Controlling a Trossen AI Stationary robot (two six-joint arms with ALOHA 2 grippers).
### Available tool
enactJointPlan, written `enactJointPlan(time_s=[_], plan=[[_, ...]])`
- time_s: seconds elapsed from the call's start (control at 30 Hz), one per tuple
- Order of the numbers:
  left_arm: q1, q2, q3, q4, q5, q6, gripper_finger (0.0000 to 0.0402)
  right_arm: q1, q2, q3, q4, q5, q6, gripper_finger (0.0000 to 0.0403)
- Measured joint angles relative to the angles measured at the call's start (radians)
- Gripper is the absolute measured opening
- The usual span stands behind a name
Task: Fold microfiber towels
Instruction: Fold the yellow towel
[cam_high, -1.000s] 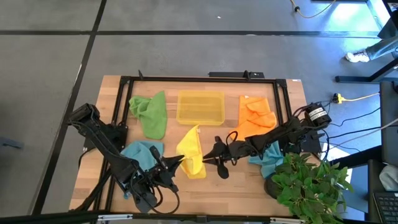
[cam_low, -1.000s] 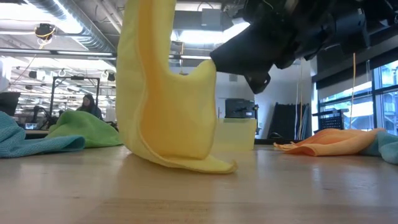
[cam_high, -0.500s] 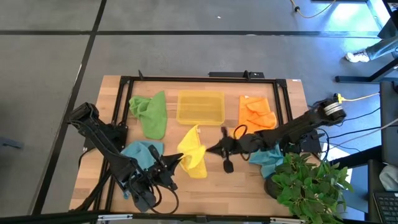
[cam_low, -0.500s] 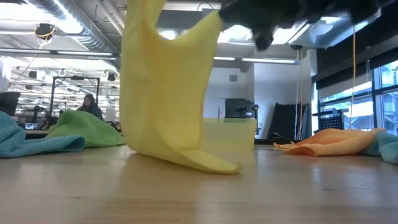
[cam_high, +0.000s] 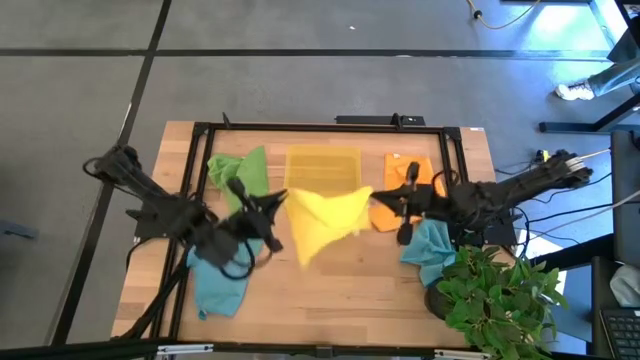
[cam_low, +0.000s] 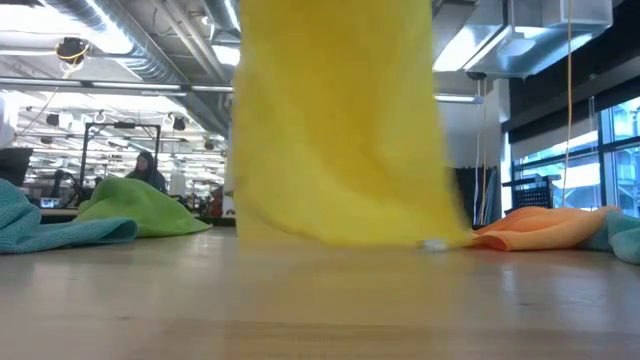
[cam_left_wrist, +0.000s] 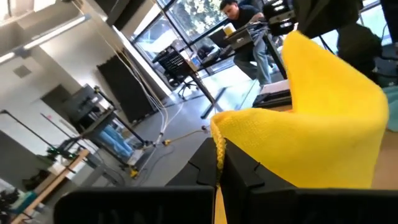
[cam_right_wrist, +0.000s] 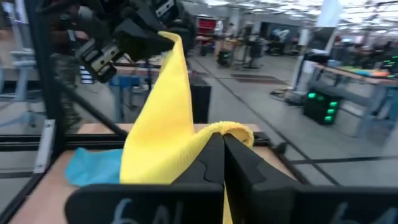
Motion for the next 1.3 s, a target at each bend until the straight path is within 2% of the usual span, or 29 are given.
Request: enactJointPlan(time_s=[0.23, 0.53, 0.77, 1.13, 1.3], plan=[[0.091, -0.092, 0.000, -0.041, 0.073, 0.033, 0.0000, 0.000, -0.033, 0.074, -0.185, 0.083, 0.007, 0.0000], [0.055, -0.081, 0.000, -0.229, 0.161, -0.141, 0.0000, 0.051, -0.028, 0.086, -0.252, 0.085, 0.068, 0.0000], [-0.038, -0.068, 0.000, -0.227, 0.176, -0.201, 0.0000, 0.158, -0.027, 0.086, -0.242, 0.085, 0.114, 0.0000], [-0.224, -0.059, 0.000, -0.033, 0.238, -0.215, 0.0000, 0.341, 0.022, 0.086, -0.119, 0.083, 0.157, 0.0000], [-0.266, -0.050, 0.001, -0.044, 0.234, -0.290, 0.0000, 0.379, 0.061, 0.086, -0.095, 0.083, 0.220, 0.0000]])
